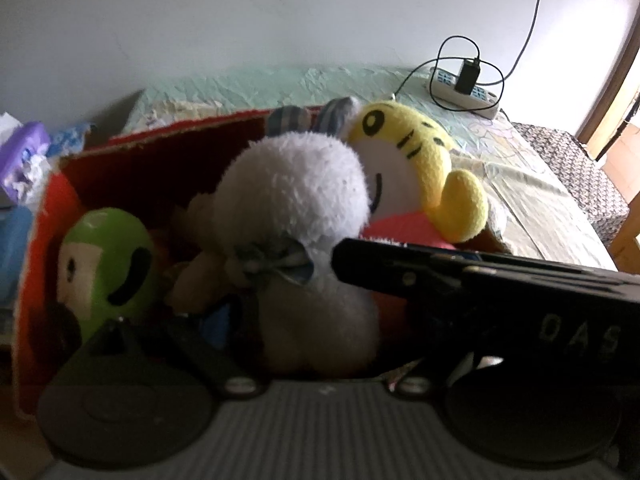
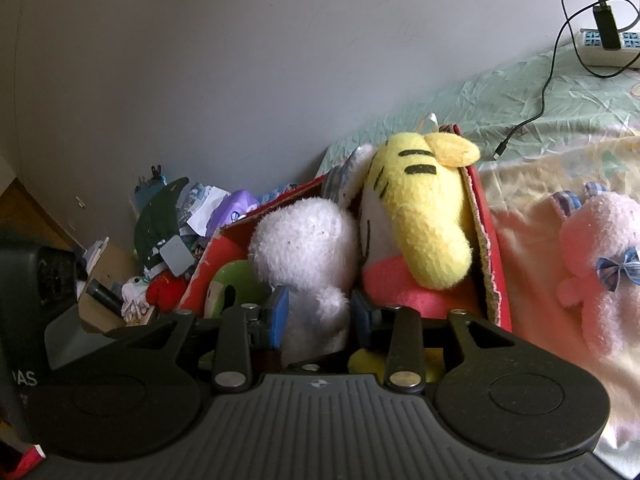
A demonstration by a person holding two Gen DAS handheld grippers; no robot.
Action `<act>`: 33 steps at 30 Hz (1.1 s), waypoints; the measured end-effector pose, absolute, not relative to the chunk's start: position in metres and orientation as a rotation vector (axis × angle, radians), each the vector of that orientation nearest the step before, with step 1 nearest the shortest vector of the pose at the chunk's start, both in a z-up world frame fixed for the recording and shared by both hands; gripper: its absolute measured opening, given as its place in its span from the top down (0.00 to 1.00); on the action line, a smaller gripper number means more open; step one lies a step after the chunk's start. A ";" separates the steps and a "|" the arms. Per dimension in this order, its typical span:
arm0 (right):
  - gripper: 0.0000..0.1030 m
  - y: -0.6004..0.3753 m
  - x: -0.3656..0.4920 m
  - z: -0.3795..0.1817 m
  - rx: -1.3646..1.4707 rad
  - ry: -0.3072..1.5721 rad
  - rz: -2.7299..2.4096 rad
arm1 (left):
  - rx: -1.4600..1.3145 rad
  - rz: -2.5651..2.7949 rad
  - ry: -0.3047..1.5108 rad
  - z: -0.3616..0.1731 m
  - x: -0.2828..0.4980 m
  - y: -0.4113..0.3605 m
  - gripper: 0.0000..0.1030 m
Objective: Organize objects
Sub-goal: 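Open the right gripper, withdraw, and move toward the pink bunny plush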
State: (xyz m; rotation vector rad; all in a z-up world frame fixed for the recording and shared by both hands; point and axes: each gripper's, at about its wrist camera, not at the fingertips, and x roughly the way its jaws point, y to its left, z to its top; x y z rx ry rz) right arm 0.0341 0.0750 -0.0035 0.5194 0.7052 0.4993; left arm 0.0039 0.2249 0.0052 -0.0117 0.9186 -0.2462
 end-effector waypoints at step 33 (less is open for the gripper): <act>0.62 -0.058 -0.031 0.009 0.618 0.596 0.432 | 0.076 -0.281 0.785 0.053 -0.058 0.115 0.15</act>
